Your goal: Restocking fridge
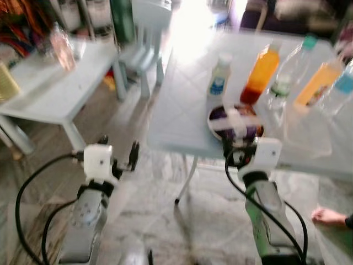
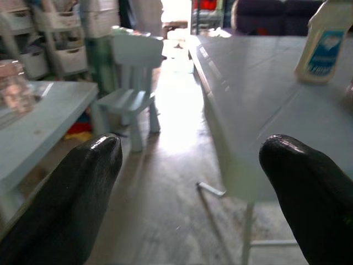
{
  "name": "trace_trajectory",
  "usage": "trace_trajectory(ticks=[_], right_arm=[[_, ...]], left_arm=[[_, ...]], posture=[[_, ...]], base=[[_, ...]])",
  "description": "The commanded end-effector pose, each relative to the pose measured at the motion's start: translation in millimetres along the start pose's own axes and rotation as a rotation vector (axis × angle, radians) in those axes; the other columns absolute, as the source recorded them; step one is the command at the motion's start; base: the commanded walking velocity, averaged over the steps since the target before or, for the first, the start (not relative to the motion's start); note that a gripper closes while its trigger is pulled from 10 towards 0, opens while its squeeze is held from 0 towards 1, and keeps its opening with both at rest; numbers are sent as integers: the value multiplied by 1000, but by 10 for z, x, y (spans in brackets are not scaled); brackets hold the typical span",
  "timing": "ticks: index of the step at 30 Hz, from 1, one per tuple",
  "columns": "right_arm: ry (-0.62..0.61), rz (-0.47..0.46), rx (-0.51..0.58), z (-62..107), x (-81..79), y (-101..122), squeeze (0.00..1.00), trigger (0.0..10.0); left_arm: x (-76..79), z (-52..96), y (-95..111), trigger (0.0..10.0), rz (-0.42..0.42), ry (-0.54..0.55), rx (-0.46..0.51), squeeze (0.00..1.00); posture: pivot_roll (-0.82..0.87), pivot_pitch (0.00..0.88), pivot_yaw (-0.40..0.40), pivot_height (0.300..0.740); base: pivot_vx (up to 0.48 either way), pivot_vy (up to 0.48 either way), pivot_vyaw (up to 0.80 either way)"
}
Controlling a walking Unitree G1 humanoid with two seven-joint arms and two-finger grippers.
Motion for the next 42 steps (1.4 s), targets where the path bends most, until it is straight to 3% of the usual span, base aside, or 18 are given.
trace_trajectory(ticks=[1, 13, 20, 28, 42], right_arm=[[-29, 12, -7, 3, 98, -19, 0, 10000], [-71, 11, 7, 1, 151, 14, 0, 10000], [-142, -74, -12, -19, 291, 6, 0, 10000], [-130, -126, 33, -232, 382, 176, 0, 10000], [-196, -77, 80, -298, 578, 298, 0, 10000]], left_arm=[[94, 9, 20, 10000, 22, -35, 10, 0], [114, 40, 26, 10000, 34, -61, 5, 0], [144, 38, 13, 10000, 43, -75, -2, 0], [149, 50, -17, 10000, 39, -77, -13, 0], [102, 98, -79, 10000, 10, -56, -52, 0]], posture=[[120, 95, -37, 740], [122, 102, -35, 740], [117, 107, -32, 740], [119, 112, -29, 740], [126, 128, -14, 740]], base=[[0, 0, 0], [0, 0, 0], [0, 0, 0], [0, 0, 0], [0, 0, 0]])
Point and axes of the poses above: a point about 5 cm out from each wrist's last joint towards the gripper, its own z axis pointing back from the gripper into the wrist, its own y axis along the axis of the wrist's last joint, x = y × z, the point moved 4 cm from there along -z, pointing out of the wrist towards the gripper, and after that the axes turned 10 degrees about z, right-handed, at the moved point
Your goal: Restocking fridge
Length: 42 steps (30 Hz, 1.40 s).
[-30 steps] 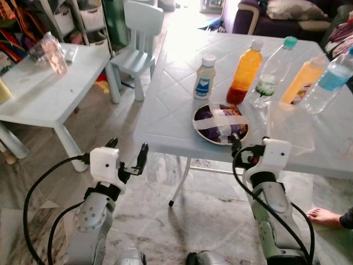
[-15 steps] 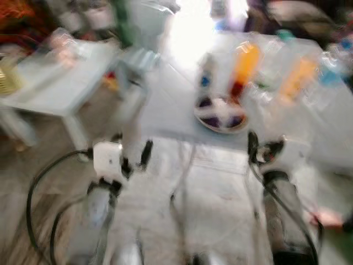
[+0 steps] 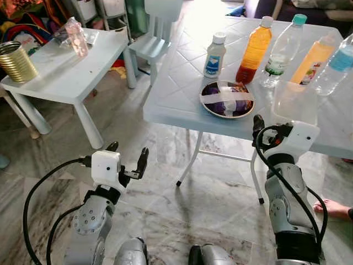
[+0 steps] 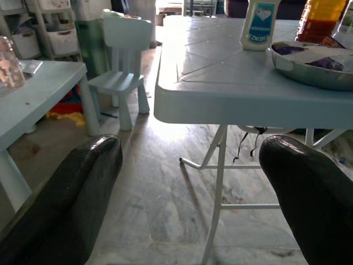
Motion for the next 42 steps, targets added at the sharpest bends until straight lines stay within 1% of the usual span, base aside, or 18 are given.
trace_trajectory(ticks=[1, 2, 4, 6, 8, 9, 10, 16, 19, 21, 22, 25, 27, 31, 35, 37, 39, 42], right_arm=[[-10, 2, 11, -42, 35, 32, 0, 10000], [-14, -4, 18, -95, 49, 66, 0, 10000], [-14, -5, 21, -110, 51, 77, 0, 10000], [-9, -20, 32, -203, 53, 140, 0, 10000], [-3, -28, 39, -239, 48, 169, 0, 10000], [-1, -47, 40, -278, 39, 187, 0, 10000], [-1, -47, 40, -278, 39, 187, 0, 10000], [0, -114, 25, -404, -25, 210, 0, 10000], [15, -128, 27, -440, -115, 222, 0, 10000], [28, -145, 25, -425, -185, 216, 0, 10000], [28, -145, 25, -425, -185, 216, 0, 10000], [38, -148, 18, -366, -255, 165, 0, 10000], [36, -146, 21, -355, -257, 165, 0, 10000], [21, -151, 43, -315, -255, 234, 0, 10000], [-12, -155, 58, -223, -265, 280, 0, 10000], [8, -172, 47, -186, -322, 248, 0, 10000], [13, -177, 36, -182, -335, 219, 0, 10000], [-11, -249, -7, -203, -308, 155, 0, 10000]], left_arm=[[8, 6, 16, 10000, -15, -5, -4, 0], [20, 2, 17, 10000, -23, -13, -6, 0], [23, 1, 17, 10000, -25, -15, -7, 0], [15, 7, 23, 10000, -29, -15, -8, 0], [11, 10, 27, 10000, -31, -15, -9, 0], [8, 15, 30, 10000, -35, -14, -10, 0], [8, 15, 30, 10000, -35, -14, -10, 0], [24, 41, 33, 10000, -41, -18, -18, 0], [10, 50, 37, 10000, -47, -21, -23, 0], [-21, 55, 53, 10000, -54, -15, -21, 0], [-21, 55, 53, 10000, -54, -15, -21, 0], [-31, 63, 67, 10000, -58, -9, -21, 0], [-25, 65, 70, 10000, -59, -9, -20, 0], [-19, 57, 75, 10000, -57, -9, -18, 0], [-17, 57, 71, 10000, -56, -11, -19, 0], [-15, 57, 72, 10000, -56, -12, -19, 0], [-9, 55, 73, 10000, -55, -13, -20, 0], [6, 50, 72, 10000, -55, -18, -20, 0]], posture=[[126, 128, -14, 740], [129, 130, -10, 740], [129, 130, -10, 740], [136, 133, -6, 740], [140, 135, -5, 740], [144, 137, -3, 740], [144, 137, -3, 740], [155, 147, 7, 740], [166, 149, 10, 740], [171, 149, 10, 740], [171, 149, 10, 740], [175, 148, 10, 740], [175, 148, 10, 740], [174, 145, 10, 740], [173, 144, 8, 740], [173, 144, 8, 740], [165, 147, 13, 740], [165, 147, 13, 740]], base=[[0, 0, 0], [0, 0, 0], [0, 0, 0], [0, 0, 0], [0, 0, 0], [0, 0, 0], [0, 0, 0], [0, 0, 0], [0, 0, 0], [0, 0, 0], [0, 0, 0], [0, 0, 0], [0, 0, 0], [0, 0, 0], [0, 0, 0], [0, 0, 0], [0, 0, 0], [0, 0, 0]])
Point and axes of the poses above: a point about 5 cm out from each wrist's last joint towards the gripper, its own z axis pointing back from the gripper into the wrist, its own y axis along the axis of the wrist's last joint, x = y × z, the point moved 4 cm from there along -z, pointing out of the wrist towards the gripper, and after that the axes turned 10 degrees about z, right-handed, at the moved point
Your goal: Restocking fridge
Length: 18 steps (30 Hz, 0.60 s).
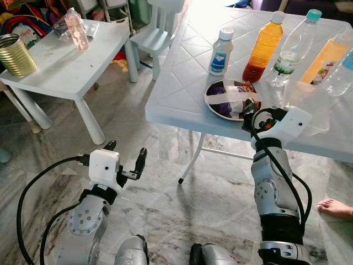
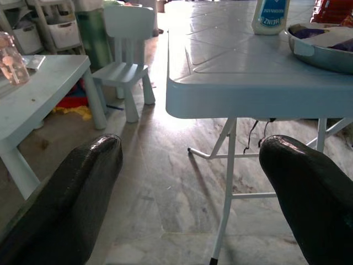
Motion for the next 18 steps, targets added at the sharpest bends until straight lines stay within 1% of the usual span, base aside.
trace_trajectory(ticks=[1, 2, 3, 4, 5, 6, 8, 10, 18], right_arm=[[-18, -55, -28, -31, 7, -12, 0, 10000], [-16, -93, -45, -56, -6, -7, 0, 10000], [-16, -93, -45, -56, -6, -7, 0, 10000], [-12, -151, -86, -85, -14, -46, 0, 10000], [-12, -151, -86, -85, -14, -46, 0, 10000], [-12, -195, -117, -101, -17, -90, 0, 10000], [-8, -232, -156, -122, -28, -149, 0, 10000], [15, -250, -178, -150, -88, -174, 0, 10000], [27, -284, -225, -131, -148, -249, 0, 10000]], left_arm=[[19, 10, 3, 10000, -3, -6, -6, 0], [18, 10, 2, 10000, -4, -7, -7, 0], [18, 10, 2, 10000, -4, -7, -7, 0], [17, 16, 0, 10000, -5, -6, -8, 0], [17, 16, 0, 10000, -5, -6, -8, 0], [18, 20, 0, 10000, -6, -5, -8, 0], [27, 20, -1, 10000, -5, -6, -8, 0], [47, 26, -9, 10000, -4, -9, -10, 0], [36, 24, -4, 10000, -8, -8, -9, 0]], posture=[[165, 147, 13, 740], [165, 147, 13, 740], [165, 147, 13, 740], [168, 150, 10, 740], [168, 150, 10, 740], [170, 152, 9, 740], [170, 152, 9, 740], [173, 155, 9, 740], [173, 156, 9, 740]], base=[[0, 0, 0], [0, 0, 0], [0, 0, 0], [0, 0, 0], [0, 0, 0], [0, 0, 0], [0, 0, 0], [0, 0, 0], [0, 0, 0]])
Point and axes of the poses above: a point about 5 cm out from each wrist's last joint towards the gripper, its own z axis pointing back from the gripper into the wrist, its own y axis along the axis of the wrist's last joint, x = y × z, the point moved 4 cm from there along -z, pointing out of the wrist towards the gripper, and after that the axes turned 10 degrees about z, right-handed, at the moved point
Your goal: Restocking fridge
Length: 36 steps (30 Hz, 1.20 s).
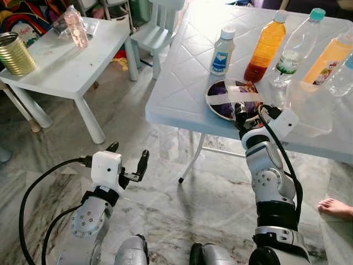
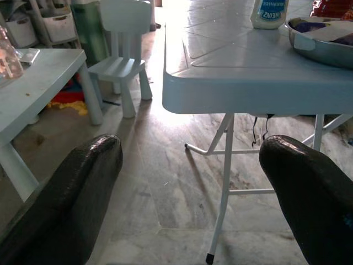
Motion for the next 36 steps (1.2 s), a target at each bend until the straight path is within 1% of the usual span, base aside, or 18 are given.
trace_trajectory(ticks=[1, 2, 10, 11, 17, 21, 22, 25, 32, 34, 36], right_arm=[[-10, -26, -28, -4, 3, -49, 0, 2941], [-25, -53, -38, -14, 24, -63, 0, 0], [-55, -106, -58, -74, 78, -26, 0, 0], [-63, -92, -84, -86, 100, -48, 0, 0], [-80, -93, -125, -167, 159, -8, 0, 0], [-80, -82, -148, -189, 167, -8, 0, 0], [-87, -80, -173, -202, 178, -25, 0, 0], [-115, -69, -193, -212, 222, -39, 0, 0], [-150, -99, -209, -213, 278, -61, 0, 0], [-173, -133, -217, -210, 307, -72, 0, 0], [-185, -147, -218, -212, 324, -65, 0, 0]], left_arm=[[1, 6, 25, 10000, -14, -1, 0, 0], [4, 4, 28, 10000, -15, -2, 1, 0], [15, -3, 31, 10000, -17, -6, 2, 0], [17, -3, 33, 10000, -18, -6, 3, 0], [23, 3, 30, 10000, -19, -10, 0, 0], [23, 2, 30, 10000, -20, -12, -2, 0], [25, -2, 33, 10000, -21, -14, -1, 0], [25, -2, 34, 10000, -22, -14, 0, 0], [25, 2, 34, 10000, -23, -14, -2, 0], [27, 1, 35, 10000, -23, -15, -1, 0], [28, 0, 36, 10000, -24, -16, -1, 0]], posture=[[173, 156, 9, 740], [174, 158, 11, 740], [173, 157, 12, 740], [173, 157, 12, 740], [177, 159, 15, 740], [178, 158, 14, 740], [178, 158, 14, 740], [181, 160, 15, 740], [182, 159, 15, 740], [182, 159, 15, 740], [182, 159, 15, 740]], base=[[0, 0, 0], [0, 0, 0], [0, 0, 0], [0, 0, 0], [0, 0, 0], [0, 0, 0], [0, 0, 0], [0, 0, 0], [0, 0, 0], [0, 0, 0], [0, 0, 0]])
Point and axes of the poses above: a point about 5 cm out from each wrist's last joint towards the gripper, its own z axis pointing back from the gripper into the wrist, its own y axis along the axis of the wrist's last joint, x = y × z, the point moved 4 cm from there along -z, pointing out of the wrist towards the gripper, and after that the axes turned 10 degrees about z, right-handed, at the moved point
